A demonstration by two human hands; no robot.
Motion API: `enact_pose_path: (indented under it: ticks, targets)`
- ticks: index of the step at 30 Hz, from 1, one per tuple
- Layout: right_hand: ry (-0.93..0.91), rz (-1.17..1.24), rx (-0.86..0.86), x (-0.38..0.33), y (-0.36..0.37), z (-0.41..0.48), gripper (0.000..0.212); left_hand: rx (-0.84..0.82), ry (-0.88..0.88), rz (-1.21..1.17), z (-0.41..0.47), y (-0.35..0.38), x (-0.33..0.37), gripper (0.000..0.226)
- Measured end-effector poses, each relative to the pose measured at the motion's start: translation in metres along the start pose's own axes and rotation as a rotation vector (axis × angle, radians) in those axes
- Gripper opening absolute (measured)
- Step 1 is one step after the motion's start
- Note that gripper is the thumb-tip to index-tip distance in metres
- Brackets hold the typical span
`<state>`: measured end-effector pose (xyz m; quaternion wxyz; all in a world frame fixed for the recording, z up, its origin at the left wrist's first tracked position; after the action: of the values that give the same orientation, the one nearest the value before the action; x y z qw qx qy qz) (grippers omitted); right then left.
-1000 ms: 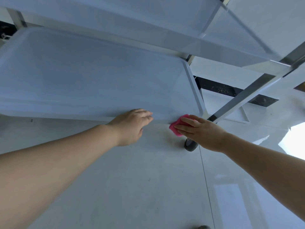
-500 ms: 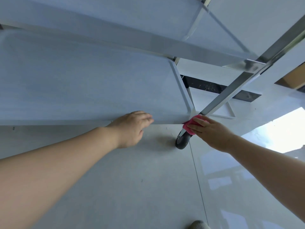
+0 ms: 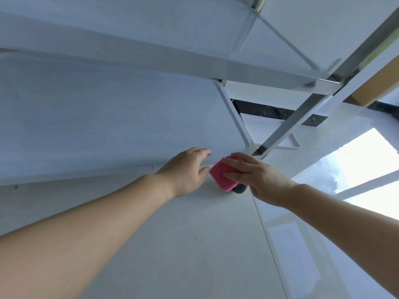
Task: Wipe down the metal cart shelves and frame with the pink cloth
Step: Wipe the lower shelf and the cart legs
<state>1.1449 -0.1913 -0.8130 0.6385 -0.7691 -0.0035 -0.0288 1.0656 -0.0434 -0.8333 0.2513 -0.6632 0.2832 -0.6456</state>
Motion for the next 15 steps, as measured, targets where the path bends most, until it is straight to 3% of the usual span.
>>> enact_pose_path:
  ticks: [3, 6, 9, 13, 15]
  targets:
    - [-0.015, 0.016, 0.131, -0.01, -0.011, -0.001, 0.04, -0.032, -0.091, -0.234, 0.003, 0.005, -0.004, 0.042]
    - [0.042, 0.047, 0.244, -0.012, -0.014, -0.007, 0.041, -0.048, -0.069, -0.393, 0.007, 0.012, 0.001, 0.028]
    - [0.119, 0.137, 0.221, -0.005, -0.005, -0.018, 0.048, -0.02, -0.019, -0.404, 0.011, 0.016, 0.014, 0.02]
    - [0.306, 0.474, 0.126, 0.009, 0.002, -0.043, 0.066, 0.01, 0.05, -0.36, 0.016, 0.016, 0.047, 0.024]
    - [0.372, 0.591, 0.164, 0.013, -0.007, -0.053, 0.077, -0.001, 0.086, -0.365, 0.021, 0.019, 0.065, 0.026]
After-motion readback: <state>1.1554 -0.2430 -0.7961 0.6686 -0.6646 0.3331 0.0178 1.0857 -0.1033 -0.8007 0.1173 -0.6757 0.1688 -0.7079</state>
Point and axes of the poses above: each hand's wrist, its own z-axis towards the middle knuckle, its own y-axis out of the palm, x = y × z, the point moved 6 cm from there along z, towards the middle knuckle, and after that the axes turned 14 degrees about -x, right-handed, at the moved point
